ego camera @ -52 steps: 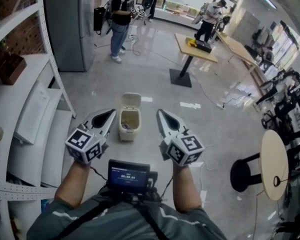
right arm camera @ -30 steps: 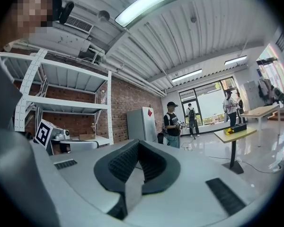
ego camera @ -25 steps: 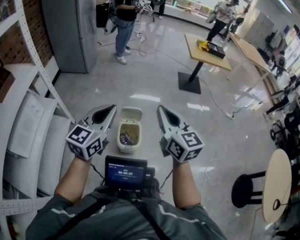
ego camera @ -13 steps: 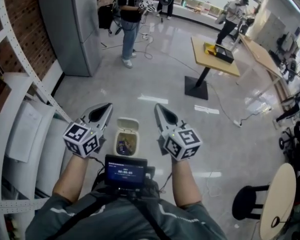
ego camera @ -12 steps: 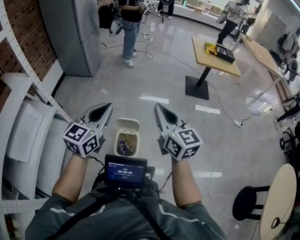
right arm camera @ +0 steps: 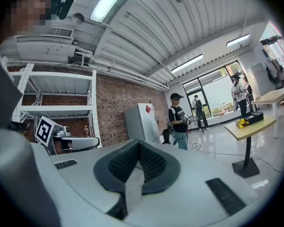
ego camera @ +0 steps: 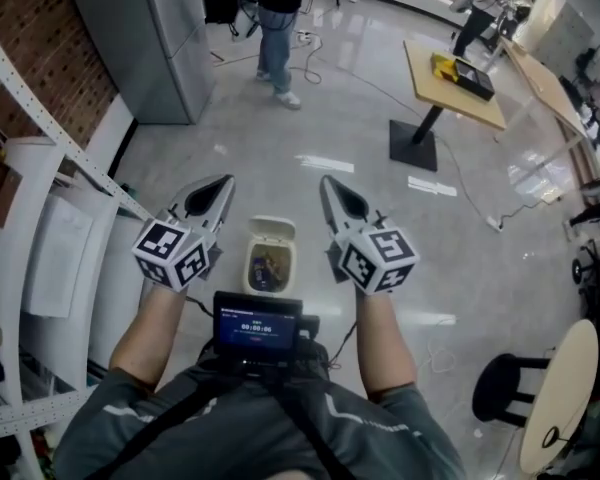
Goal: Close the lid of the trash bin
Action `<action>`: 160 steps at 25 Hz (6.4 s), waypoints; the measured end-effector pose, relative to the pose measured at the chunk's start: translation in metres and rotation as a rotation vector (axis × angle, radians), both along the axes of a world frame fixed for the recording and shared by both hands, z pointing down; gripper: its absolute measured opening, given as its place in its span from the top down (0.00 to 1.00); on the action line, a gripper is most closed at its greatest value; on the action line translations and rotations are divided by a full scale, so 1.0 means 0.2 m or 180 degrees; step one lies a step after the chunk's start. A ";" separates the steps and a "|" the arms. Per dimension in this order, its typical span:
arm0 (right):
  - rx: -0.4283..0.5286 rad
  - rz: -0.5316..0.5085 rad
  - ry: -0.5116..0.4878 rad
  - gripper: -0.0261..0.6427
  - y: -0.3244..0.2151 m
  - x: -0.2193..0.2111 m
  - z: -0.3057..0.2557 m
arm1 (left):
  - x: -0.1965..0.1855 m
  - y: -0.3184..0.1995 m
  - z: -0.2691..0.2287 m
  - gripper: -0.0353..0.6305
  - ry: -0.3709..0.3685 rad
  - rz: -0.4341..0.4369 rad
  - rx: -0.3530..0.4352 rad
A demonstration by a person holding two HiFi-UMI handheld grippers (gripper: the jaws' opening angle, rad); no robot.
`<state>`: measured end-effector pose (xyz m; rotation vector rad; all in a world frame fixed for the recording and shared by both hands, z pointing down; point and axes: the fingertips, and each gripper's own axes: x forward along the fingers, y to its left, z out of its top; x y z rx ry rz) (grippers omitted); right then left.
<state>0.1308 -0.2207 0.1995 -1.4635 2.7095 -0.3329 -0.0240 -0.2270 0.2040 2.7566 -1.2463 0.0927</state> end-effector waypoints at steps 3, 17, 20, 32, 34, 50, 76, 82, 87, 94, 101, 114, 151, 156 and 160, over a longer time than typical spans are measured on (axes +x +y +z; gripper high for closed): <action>-0.0105 0.0022 0.0038 0.94 -0.06 -0.04 0.06 | -0.02 -0.07 0.07 0.96 0.0020 0.0048 -0.0105; -0.0713 0.0259 0.0238 0.94 -0.41 -0.07 0.70 | -0.06 -0.40 0.67 0.96 -0.0005 0.0112 -0.0671; -0.0825 0.0244 0.0246 0.94 -0.46 -0.08 0.84 | -0.03 -0.46 0.84 0.96 -0.0088 0.0164 -0.0842; -0.1390 0.0190 0.0348 0.94 -0.59 -0.15 1.51 | 0.07 -0.61 1.52 0.96 -0.0465 0.0307 -0.1411; -0.1517 0.0206 0.0333 0.94 -0.59 -0.16 1.63 | 0.07 -0.63 1.65 0.96 -0.0492 0.0310 -0.1533; -0.2120 0.0412 0.0476 0.94 -0.67 -0.19 2.26 | 0.07 -0.67 2.29 0.96 -0.0697 0.0367 -0.2188; -0.2564 0.0444 0.0661 0.94 -0.15 -0.22 2.53 | 0.00 -0.18 2.52 0.96 -0.0756 0.0568 -0.2691; -0.2762 0.0378 0.0721 0.94 0.04 -0.25 2.64 | -0.03 0.01 2.64 0.96 -0.0699 0.0522 -0.2873; -0.2917 0.0394 0.0663 0.94 0.15 -0.26 2.74 | -0.05 0.12 2.72 0.96 -0.0734 0.0526 -0.2975; -0.3175 0.0432 0.0711 0.94 0.30 -0.28 2.91 | -0.08 0.27 2.90 0.96 -0.0806 0.0467 -0.3121; -0.3468 0.0377 0.0756 0.94 0.41 -0.29 3.11 | -0.11 0.38 3.09 0.96 -0.0905 0.0366 -0.3357; -0.3714 0.0462 0.0726 0.94 0.49 -0.30 3.35 | -0.07 0.44 3.31 0.96 -0.1230 0.0481 -0.3360; -0.2982 0.0173 0.0583 0.94 0.19 -0.27 2.79 | 0.02 0.10 2.75 0.96 -0.1053 0.0372 -0.2744; -0.2411 -0.0068 0.0382 0.94 0.07 -0.29 2.36 | 0.04 0.03 2.37 0.96 -0.0812 0.0307 -0.2443; -0.2075 -0.0188 0.0441 0.94 0.02 -0.28 2.07 | 0.03 -0.01 2.05 0.96 -0.0528 0.0170 -0.2173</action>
